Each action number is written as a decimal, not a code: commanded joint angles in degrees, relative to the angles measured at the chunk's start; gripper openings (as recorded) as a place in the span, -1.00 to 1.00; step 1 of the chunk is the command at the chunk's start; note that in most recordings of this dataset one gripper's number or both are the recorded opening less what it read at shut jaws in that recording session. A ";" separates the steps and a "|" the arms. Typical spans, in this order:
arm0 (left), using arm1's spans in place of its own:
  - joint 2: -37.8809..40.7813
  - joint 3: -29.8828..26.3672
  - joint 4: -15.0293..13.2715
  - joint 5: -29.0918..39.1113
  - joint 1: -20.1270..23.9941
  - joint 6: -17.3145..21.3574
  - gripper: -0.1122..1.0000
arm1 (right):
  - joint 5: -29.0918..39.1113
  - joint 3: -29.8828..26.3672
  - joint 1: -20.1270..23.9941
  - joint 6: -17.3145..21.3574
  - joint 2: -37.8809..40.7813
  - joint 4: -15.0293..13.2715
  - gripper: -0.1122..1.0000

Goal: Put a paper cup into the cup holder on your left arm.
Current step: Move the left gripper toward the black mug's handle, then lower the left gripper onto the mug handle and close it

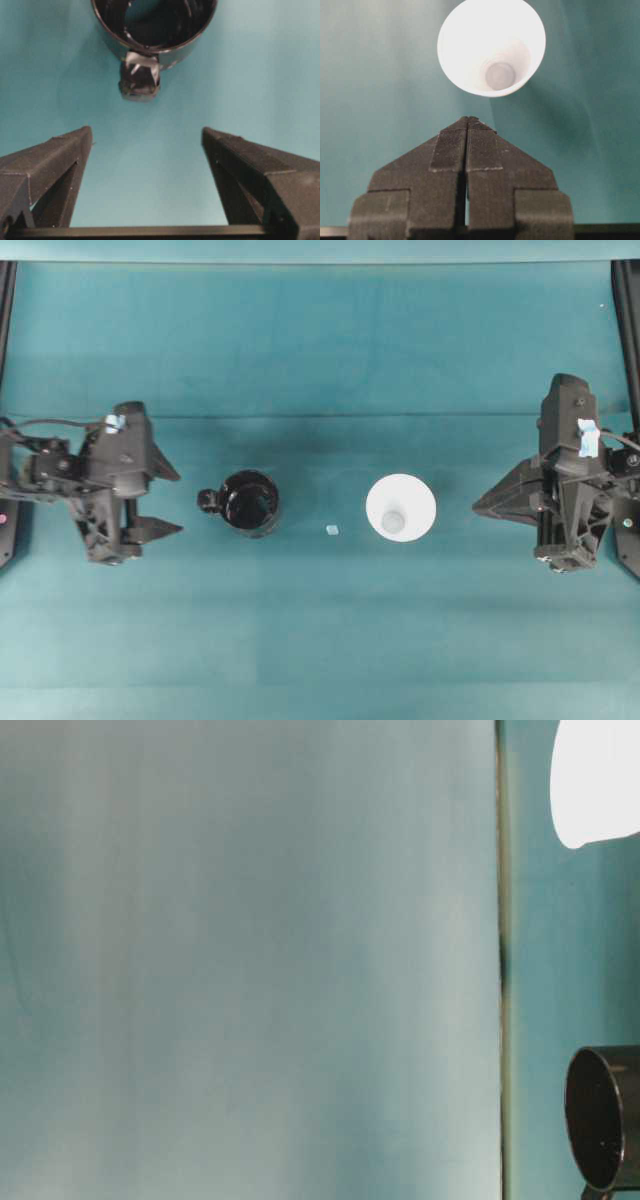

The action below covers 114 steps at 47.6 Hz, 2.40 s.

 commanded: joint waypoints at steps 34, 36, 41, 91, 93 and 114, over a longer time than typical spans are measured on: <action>11.25 -4.31 0.26 -6.86 0.88 0.70 0.92 | -0.18 -1.32 -0.44 0.62 -0.18 0.00 -0.86; 11.25 -4.39 0.35 -6.77 0.88 1.32 0.92 | -0.18 -1.32 -0.44 0.62 -0.18 0.00 -0.86; 11.34 -4.83 0.35 -6.86 1.14 3.60 0.92 | -0.18 -1.32 -0.53 0.62 -0.18 0.00 -0.86; 10.20 -5.10 0.35 -6.15 1.58 7.82 -0.17 | -0.18 -0.97 -0.79 0.53 -0.26 -0.09 -0.86; 10.20 -5.10 0.35 -6.15 1.58 8.00 -0.29 | -0.18 -0.97 -0.79 0.53 -0.26 -0.09 -0.86; 9.49 -7.21 0.35 -9.23 1.58 8.09 -0.28 | -0.18 -0.88 -0.88 0.53 -0.53 -0.44 -0.87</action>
